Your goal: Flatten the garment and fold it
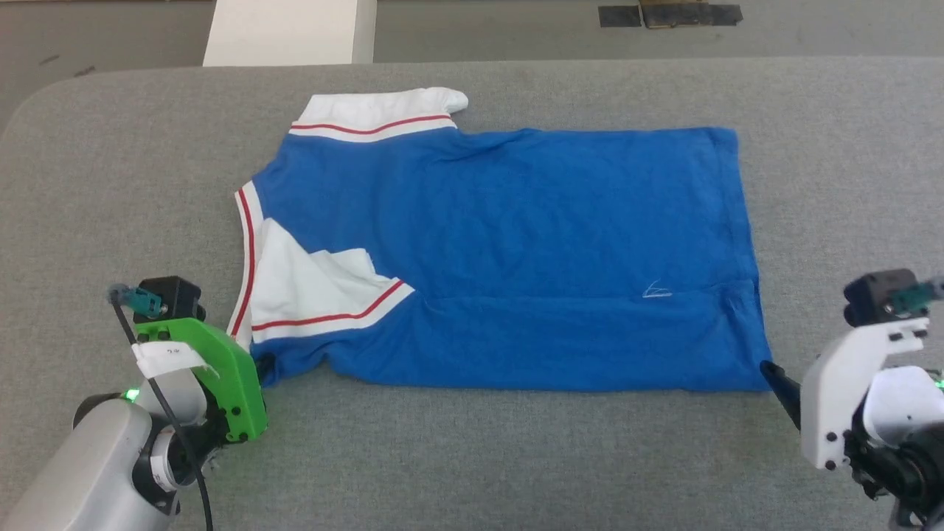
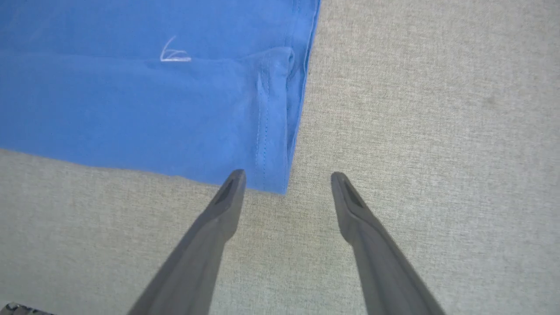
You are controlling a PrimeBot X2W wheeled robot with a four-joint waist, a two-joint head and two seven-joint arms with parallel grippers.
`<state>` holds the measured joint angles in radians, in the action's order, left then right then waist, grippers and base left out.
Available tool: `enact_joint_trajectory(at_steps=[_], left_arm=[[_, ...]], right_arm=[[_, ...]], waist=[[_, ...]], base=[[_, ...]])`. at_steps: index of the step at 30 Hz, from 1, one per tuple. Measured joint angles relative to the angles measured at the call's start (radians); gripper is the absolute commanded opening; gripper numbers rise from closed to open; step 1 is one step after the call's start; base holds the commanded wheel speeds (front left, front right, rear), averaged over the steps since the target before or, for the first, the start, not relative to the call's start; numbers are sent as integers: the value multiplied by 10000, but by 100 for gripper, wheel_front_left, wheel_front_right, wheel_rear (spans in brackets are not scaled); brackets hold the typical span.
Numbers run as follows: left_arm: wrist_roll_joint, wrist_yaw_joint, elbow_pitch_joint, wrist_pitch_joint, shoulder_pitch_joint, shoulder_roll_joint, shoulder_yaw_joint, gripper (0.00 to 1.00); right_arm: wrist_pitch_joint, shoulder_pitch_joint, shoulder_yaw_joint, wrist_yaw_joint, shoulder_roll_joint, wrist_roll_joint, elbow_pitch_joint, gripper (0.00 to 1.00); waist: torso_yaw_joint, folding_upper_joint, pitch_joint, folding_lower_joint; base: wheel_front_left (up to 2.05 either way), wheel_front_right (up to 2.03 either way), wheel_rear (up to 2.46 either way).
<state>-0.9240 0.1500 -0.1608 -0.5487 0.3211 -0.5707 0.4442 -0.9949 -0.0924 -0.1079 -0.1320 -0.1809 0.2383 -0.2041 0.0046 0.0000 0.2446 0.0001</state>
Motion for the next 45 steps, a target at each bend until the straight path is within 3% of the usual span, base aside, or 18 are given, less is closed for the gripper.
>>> enact_joint_trajectory(at_steps=[5,17,18,20,33,45], left_arm=[[31,98,497,-4,23,-56,-6,0],[84,94,863,140,83,-48,-27,0],[82,90,863,150,85,-46,-31,0],[73,81,861,178,100,-38,-33,0],[-240,40,857,669,-183,-21,-460,0],[-658,913,2447,713,-2019,-600,-1089,0]], right_arm=[[-838,-592,520,0,-138,-564,403,100],[-1317,-1381,1365,0,-510,-815,1534,100],[-1371,-1411,1365,0,-543,-773,1546,48],[-1434,-1476,1365,0,-587,-683,1544,0],[-1223,-1549,823,0,-589,-113,1333,0],[-1751,-360,-4,0,-683,445,518,0]], waist=[[103,0,288,0],[420,0,977,0],[434,0,1001,0],[455,0,1026,0],[324,0,382,0],[214,0,-723,0]], base=[[0,0,0],[0,0,0],[0,0,0],[0,0,0],[0,0,0],[0,0,0]])
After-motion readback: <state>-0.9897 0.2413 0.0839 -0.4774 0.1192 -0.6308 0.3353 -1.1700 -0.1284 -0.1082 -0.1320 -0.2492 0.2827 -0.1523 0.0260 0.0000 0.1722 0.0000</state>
